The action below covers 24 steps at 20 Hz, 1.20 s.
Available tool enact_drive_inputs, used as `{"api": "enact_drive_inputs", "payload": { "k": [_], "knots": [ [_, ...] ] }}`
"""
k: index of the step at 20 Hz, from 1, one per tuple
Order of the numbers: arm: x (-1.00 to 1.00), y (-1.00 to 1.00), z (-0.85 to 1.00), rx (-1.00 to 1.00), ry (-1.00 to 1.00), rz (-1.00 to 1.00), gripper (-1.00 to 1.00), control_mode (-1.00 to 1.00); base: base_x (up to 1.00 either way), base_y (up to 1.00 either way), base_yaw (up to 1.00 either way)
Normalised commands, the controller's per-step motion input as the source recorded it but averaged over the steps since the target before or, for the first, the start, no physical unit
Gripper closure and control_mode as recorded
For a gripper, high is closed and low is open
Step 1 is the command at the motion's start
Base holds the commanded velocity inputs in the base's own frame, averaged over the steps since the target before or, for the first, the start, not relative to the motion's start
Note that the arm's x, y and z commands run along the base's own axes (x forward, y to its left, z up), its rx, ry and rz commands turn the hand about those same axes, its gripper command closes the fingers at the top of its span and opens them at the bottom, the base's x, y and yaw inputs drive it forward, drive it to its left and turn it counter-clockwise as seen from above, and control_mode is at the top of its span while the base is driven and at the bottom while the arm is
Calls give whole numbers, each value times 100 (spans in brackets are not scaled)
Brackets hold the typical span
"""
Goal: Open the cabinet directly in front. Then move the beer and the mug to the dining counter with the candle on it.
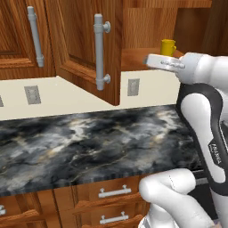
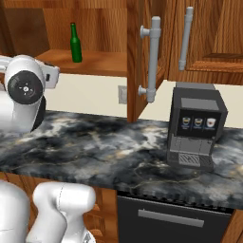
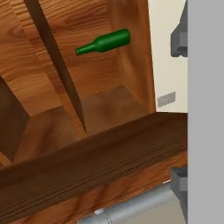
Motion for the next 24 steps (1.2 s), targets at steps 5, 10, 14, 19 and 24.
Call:
{"api": "enact_drive_inputs", "payload": {
  "k": [5,10,14,19,24],
  "knots": [
    [88,0,0,4,7,19,-100,-100,0,0,0],
    [74,43,-3,0,10,21,-100,-100,0,0,0],
    [57,89,-12,0,8,25,-100,-100,0,0,0],
    [9,100,-15,0,1,33,-100,-100,0,0,0],
    [0,100,-20,0,0,37,-100,-100,0,0,0]
  ]
}}
